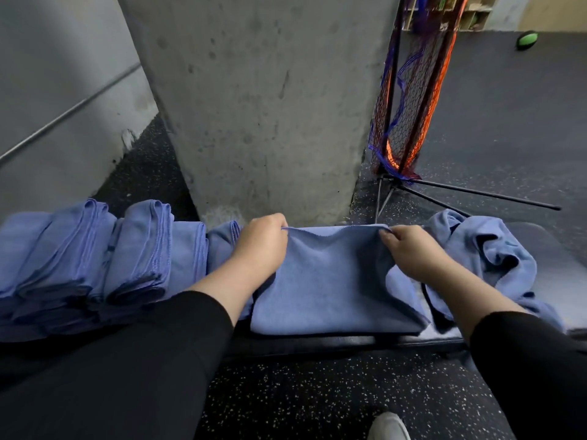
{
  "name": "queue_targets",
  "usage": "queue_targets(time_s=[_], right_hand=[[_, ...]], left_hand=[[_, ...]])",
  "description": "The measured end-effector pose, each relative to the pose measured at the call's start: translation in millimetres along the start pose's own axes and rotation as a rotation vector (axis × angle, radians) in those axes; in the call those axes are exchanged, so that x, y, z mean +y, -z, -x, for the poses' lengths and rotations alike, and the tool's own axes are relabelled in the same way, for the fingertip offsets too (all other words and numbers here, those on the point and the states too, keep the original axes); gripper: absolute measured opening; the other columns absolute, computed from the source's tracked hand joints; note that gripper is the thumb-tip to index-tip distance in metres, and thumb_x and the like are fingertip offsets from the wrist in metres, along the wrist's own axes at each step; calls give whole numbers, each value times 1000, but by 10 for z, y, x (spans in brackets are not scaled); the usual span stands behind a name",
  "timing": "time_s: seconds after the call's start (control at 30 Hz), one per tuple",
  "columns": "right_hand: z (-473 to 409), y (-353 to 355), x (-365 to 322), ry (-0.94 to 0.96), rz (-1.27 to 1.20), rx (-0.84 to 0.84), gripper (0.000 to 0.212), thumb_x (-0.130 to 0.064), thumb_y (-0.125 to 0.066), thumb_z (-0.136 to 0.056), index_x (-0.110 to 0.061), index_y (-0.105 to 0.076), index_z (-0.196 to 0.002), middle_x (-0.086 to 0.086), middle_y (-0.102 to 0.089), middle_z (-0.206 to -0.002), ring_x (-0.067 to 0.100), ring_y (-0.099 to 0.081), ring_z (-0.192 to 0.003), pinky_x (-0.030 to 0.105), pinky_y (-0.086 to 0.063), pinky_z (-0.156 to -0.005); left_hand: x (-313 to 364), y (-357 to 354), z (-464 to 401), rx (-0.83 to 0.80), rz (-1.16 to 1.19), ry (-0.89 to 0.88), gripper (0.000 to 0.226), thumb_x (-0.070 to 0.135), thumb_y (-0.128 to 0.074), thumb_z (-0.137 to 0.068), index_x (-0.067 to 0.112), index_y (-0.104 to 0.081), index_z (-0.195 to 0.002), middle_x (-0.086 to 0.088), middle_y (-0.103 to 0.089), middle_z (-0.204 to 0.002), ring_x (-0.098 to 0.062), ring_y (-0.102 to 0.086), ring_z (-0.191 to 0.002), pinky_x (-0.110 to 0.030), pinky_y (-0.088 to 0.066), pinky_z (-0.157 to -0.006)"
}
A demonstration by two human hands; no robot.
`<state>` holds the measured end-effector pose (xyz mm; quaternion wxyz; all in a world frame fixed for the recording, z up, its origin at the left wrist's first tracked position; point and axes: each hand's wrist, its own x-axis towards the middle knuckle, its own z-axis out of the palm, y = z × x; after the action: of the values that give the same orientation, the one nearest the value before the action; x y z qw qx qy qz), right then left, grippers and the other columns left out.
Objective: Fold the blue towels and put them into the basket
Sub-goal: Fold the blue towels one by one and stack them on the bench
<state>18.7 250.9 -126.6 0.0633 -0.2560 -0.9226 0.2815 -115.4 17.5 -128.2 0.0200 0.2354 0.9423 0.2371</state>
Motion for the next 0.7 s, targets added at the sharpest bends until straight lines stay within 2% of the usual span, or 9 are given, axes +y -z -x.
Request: queue_targets(time_s=[0.1,0.2,0.3,0.4,0.47,0.53,0.7], right_hand=[[-83,-147,41,-33,60,-48,45,-30,-45,-105,-10,-49,-65,17,-61,-74,33,-55,-73,36,-36,-65],[-130,-217,56,-65,109,-98,47,-31,-43,-106,-13,-46,-63,10,-56,-68,30,-52,-73,35,-34,-66],[-121,-215,27,-77,142,-109,48,-31,-41,-107,-14,-43,-62,5,-50,-63,28,-50,-71,34,-31,-64],[-46,-179,-4,-45,228,-152,46,-30,-38,-108,-11,-43,-66,8,-51,-68,31,-52,-73,35,-27,-61],[30,-134,-30,-28,270,-182,43,-29,-36,-109,-8,-46,-72,13,-56,-77,34,-56,-78,35,-28,-61],[108,-92,-19,-22,298,-223,40,-30,-36,-108,-8,-49,-78,16,-60,-83,31,-54,-77,34,-30,-62],[331,40,47,-59,310,-343,42,-35,-44,-106,-14,-48,-70,2,-50,-69,23,-48,-75,32,-29,-63]], left_hand=[[-16,-197,-98,-46,-53,-15,14,4,-46,-89,11,-58,-85,-11,-64,-87,-33,-54,-77,-36,-44,-65],[-8,-342,-133,-126,-136,-37,11,0,-49,-88,9,-54,-84,-11,-59,-82,-32,-50,-75,-33,-37,-61],[16,-417,-113,-217,-216,-64,19,-2,-47,-89,14,-44,-80,-4,-46,-74,-26,-46,-70,-31,-34,-59],[5,-464,-73,-249,-226,-88,29,-2,-47,-93,17,-37,-72,0,-41,-69,-17,-39,-60,-31,-27,-52],[5,-459,-36,-263,-230,-94,25,5,-50,-97,16,-42,-76,1,-41,-69,-21,-44,-65,-32,-30,-54],[2,-437,36,-299,-245,-105,29,9,-52,-97,17,-37,-73,1,-42,-70,-25,-47,-71,-33,-34,-59],[-15,-395,413,-323,-262,-185,37,12,-50,-97,22,-28,-68,2,-38,-69,-27,-45,-74,-35,-34,-63]])
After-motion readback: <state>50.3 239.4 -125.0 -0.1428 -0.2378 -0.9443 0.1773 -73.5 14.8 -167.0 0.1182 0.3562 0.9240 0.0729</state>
